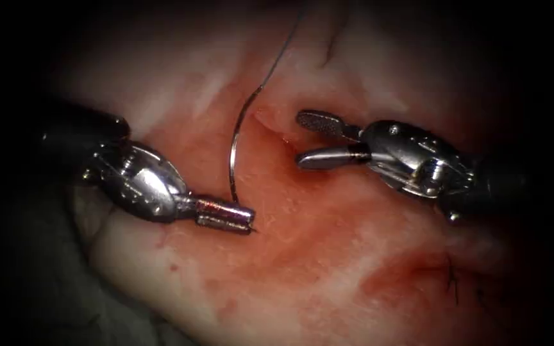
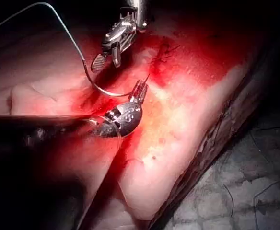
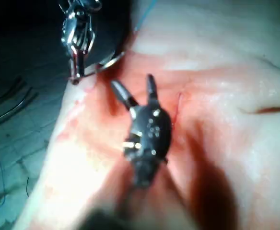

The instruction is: Wound Closure

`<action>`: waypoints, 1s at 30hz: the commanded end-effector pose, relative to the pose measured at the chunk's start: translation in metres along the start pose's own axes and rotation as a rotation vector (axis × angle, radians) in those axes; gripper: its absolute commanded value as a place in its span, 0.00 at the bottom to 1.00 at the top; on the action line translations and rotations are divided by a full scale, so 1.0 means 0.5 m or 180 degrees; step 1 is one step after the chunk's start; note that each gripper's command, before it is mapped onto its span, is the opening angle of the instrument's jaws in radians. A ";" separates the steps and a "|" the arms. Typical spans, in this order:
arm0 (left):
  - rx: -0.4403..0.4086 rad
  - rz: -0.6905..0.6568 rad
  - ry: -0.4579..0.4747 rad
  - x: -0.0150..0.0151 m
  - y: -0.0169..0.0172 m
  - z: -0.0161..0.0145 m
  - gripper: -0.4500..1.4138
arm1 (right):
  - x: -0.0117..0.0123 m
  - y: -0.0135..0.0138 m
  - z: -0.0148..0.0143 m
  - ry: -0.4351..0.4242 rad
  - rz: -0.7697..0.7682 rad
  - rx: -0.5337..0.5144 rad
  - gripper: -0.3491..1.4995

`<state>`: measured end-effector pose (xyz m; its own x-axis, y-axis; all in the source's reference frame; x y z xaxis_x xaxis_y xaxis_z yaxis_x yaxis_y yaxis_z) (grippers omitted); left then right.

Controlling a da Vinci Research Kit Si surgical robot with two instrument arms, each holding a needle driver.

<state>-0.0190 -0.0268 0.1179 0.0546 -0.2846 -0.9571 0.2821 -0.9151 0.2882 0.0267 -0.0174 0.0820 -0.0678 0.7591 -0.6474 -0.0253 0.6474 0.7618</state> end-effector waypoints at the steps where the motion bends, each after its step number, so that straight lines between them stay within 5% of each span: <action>1: -0.0013 0.0001 0.0018 -0.0007 0.0010 0.0014 0.00 | -0.0012 0.0000 0.0028 0.0006 0.0021 0.0036 0.52; 30: -0.0075 0.0034 0.0106 0.0001 0.0017 0.0036 0.00 | -0.0026 -0.0013 0.0127 0.0015 0.0161 0.0201 0.52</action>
<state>-0.0200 -0.0276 0.1177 0.0890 -0.2862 -0.9540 0.3035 -0.9045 0.2997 0.0325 -0.0179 0.0818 -0.0723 0.7902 -0.6086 0.0398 0.6119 0.7899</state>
